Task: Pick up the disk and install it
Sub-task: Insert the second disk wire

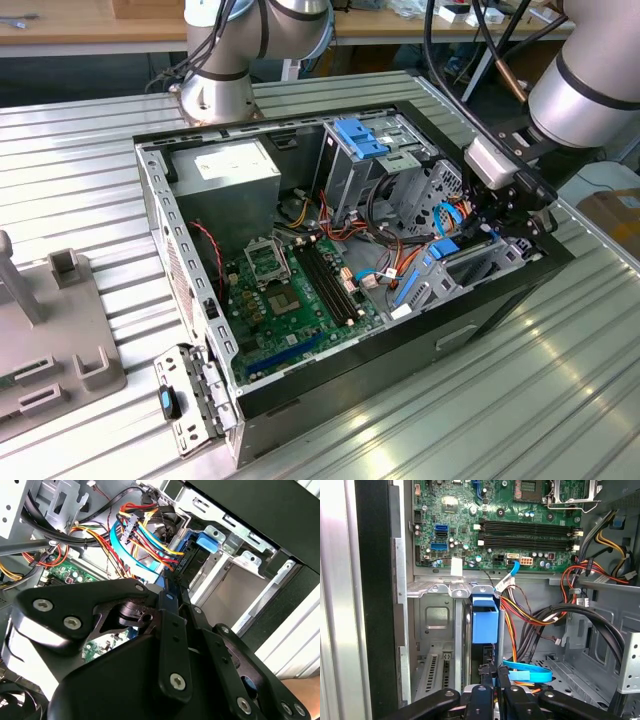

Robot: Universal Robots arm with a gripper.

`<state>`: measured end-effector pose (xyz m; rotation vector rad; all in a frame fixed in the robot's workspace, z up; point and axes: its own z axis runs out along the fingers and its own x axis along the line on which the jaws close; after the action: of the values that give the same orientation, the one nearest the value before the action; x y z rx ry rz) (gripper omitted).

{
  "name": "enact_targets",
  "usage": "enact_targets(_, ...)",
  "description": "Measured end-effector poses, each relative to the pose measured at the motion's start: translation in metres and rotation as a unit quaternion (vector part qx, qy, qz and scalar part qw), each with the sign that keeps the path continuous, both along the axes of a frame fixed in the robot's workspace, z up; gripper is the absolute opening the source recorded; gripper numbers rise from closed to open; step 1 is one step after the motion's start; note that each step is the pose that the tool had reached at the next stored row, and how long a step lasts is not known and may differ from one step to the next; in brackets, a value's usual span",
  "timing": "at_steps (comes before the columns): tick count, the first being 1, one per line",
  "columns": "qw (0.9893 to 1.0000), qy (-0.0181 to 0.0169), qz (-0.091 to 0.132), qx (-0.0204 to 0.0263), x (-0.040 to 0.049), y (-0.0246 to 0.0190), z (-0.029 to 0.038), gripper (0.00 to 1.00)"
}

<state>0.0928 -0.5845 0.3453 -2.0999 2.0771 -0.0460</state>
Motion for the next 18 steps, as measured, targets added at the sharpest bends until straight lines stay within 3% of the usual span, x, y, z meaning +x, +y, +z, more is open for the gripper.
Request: enact_targets(18,1.0,0.0,0.0,0.0,0.0,-0.0008,-0.0047,0.16)
